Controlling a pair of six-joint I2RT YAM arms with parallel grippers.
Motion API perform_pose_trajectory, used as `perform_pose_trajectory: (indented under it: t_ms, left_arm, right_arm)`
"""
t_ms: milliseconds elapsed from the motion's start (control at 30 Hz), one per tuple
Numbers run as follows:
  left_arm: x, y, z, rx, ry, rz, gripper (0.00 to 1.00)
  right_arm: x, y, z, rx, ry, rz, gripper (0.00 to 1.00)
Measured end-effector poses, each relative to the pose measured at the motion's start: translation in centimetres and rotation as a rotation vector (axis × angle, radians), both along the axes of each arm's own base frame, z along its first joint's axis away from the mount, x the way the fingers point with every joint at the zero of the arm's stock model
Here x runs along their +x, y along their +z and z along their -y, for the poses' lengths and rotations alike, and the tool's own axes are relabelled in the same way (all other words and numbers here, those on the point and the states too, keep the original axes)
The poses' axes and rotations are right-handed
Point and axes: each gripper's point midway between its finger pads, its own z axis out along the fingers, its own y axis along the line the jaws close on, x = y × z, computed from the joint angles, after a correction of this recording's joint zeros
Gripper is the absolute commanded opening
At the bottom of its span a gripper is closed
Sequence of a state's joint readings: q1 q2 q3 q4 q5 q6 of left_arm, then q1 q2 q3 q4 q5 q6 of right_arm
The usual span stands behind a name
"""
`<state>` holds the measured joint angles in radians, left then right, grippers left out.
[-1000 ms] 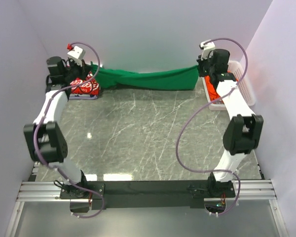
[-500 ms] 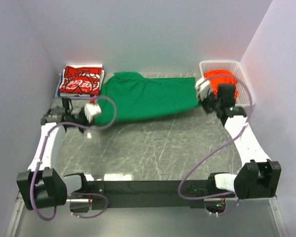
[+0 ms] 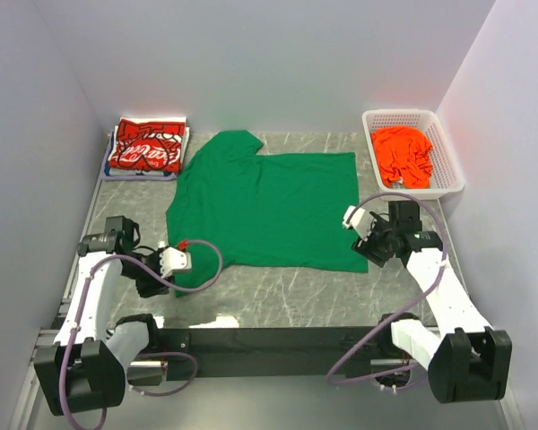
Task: Fold and stack the t-shirts
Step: Flatten the tshirt out
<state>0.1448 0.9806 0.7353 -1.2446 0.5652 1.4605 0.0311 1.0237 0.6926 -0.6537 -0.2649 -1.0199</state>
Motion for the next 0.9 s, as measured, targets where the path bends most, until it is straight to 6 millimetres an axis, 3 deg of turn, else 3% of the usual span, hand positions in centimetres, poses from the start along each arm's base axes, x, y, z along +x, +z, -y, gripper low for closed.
perform_pose_trajectory:
  t_ms: [67,133,233,333,433,567,733,900]
  left_arm:
    - [-0.3,0.2,-0.1,0.006,0.001,-0.007,0.53]
    - [0.2,0.6,0.0,-0.002,0.024,-0.006,0.52]
    - [2.4,1.4,0.5,-0.055,0.092,-0.007,0.51]
    - [5.2,1.3,2.0,-0.108,0.143,-0.041,0.54]
    - [6.9,0.6,4.1,-0.150,0.187,-0.110,0.54]
    - [8.3,-0.7,6.6,-0.170,0.239,-0.187,0.53]
    - [10.0,-3.4,8.6,-0.149,0.321,-0.282,0.55]
    - [10.5,-5.6,9.4,-0.119,0.372,-0.355,0.59]
  right_arm:
    - [-0.3,0.6,0.2,-0.016,0.012,0.009,0.69]
    - [-0.1,1.1,0.2,-0.014,0.007,0.010,0.61]
    - [1.2,1.9,-0.3,0.036,-0.042,-0.041,0.47]
    - [4.1,2.4,-1.3,0.107,-0.107,-0.118,0.39]
    - [6.3,0.8,-2.0,0.162,-0.188,-0.223,0.38]
    - [5.9,-2.0,-2.4,0.197,-0.302,-0.378,0.37]
    - [6.3,-2.9,-3.0,0.229,-0.393,-0.454,0.36]
    - [6.3,-3.3,-3.1,0.240,-0.433,-0.478,0.35]
